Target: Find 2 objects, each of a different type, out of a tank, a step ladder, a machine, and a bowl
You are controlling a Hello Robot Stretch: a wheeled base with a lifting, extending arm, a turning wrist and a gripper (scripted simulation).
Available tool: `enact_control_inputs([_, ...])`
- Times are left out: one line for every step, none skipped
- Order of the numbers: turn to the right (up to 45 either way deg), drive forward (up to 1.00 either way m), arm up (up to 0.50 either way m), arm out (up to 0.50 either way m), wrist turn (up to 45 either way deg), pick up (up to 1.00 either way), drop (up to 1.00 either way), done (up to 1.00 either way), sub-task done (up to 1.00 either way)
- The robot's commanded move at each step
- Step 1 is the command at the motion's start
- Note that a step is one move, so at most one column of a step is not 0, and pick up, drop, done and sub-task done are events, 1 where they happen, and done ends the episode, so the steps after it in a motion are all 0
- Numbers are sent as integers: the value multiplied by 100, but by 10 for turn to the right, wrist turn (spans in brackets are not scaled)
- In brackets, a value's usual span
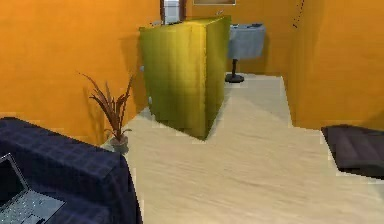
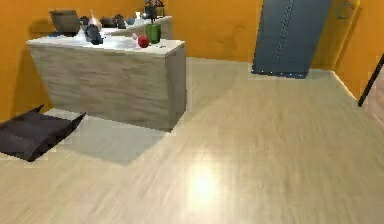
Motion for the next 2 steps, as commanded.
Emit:
enact_control_inputs([450,0,0,0,0,0,0,0,0])
enact_control_inputs([0,100,0,0,0,0,0,0,0])
